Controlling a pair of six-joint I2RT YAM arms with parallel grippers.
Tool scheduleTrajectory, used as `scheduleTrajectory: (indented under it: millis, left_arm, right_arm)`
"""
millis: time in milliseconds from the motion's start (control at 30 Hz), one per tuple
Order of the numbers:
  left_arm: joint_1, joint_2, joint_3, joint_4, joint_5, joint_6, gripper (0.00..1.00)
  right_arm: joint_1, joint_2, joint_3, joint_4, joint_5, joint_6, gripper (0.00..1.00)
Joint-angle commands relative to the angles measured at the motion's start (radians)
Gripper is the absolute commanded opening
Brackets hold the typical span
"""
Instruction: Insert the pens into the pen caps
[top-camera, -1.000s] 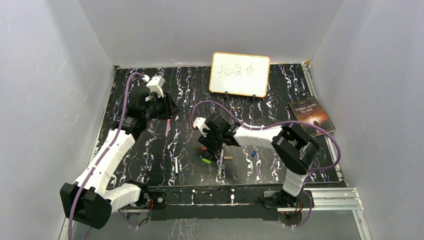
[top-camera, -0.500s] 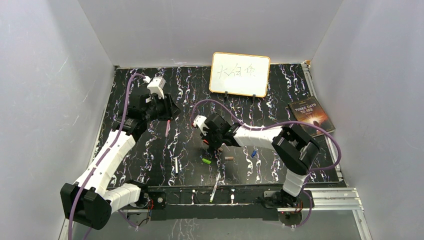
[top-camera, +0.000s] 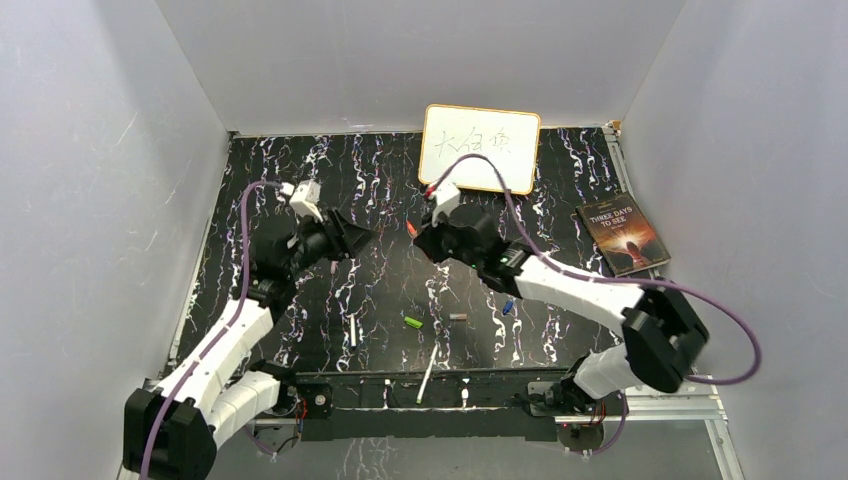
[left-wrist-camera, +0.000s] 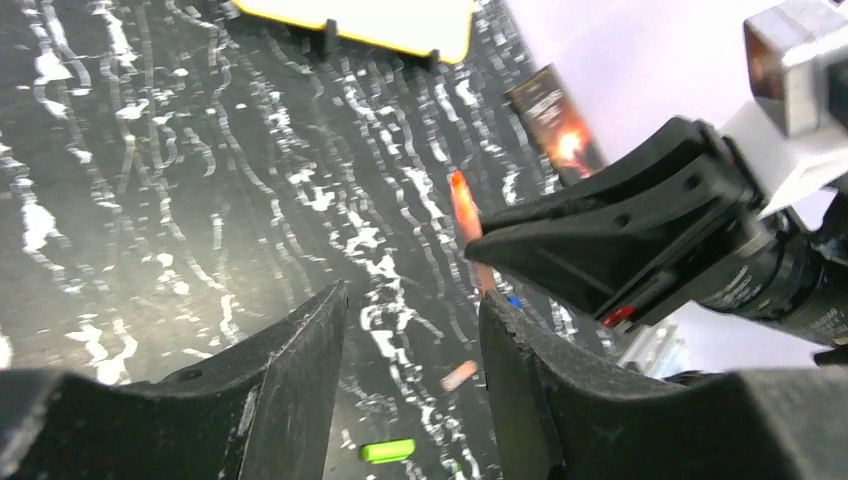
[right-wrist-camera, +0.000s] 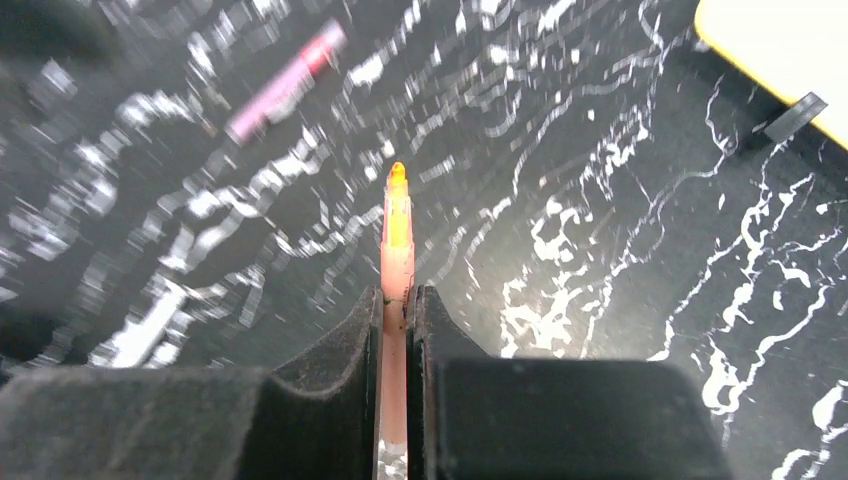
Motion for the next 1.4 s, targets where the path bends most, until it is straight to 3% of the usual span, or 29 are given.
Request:
scheduleTrajectory:
  millis: [0,133,367,633,900,1033,1167,1300,1367]
  left_arm:
    - [0.000,-0.087,-0.153,0.500,0.062,-0.247,0.49]
    - [-0.005,-0.081,-0.201,0.709,0.122,-0.344,0.50]
    - [-0.078,0.020,-0.232,1.084,0.198,-0.497,0.62]
    - [-0.147,0.031,-0.192,1.025,0.203,-0.423,0.65]
    - [-0.159,0.080,-0.156,1.040,0.233,-0.421,0.56]
    - [-0.159,0.095,-0.126,1.028,0.236,-0.411,0.42]
    - [-0.159,0.113,-0.110,1.033,0.241,-0.417,0.00]
    - [-0.158,0.089,-0.090,0.907,0.225,-0.362,0.00]
    - [-0.159,0.043,-0.058,0.708,0.169,-0.261,0.00]
  right_arm:
    - [-0.038,-0.145,-0.089,0.337,-0.090,0.281,0.00]
    - [-0.071,-0.210,-0.129,0.481,-0.190,0.413,0.00]
    - [-0.079,-0.208,-0.138,0.698,-0.300,0.564,0.00]
    - [-0.078,-0.198,-0.123,0.779,-0.358,0.638,0.00]
    - [-0.079,-0.173,-0.125,0.845,-0.420,0.687,0.00]
    - [-0.079,-0.177,-0.138,0.846,-0.438,0.693,0.00]
    - [-0.079,-0.204,-0.158,0.829,-0.426,0.685,0.00]
    - [-0.078,-0.266,-0.159,0.704,-0.361,0.618,0.00]
    - [-0.079,-0.338,-0.155,0.566,-0.263,0.546,0.14]
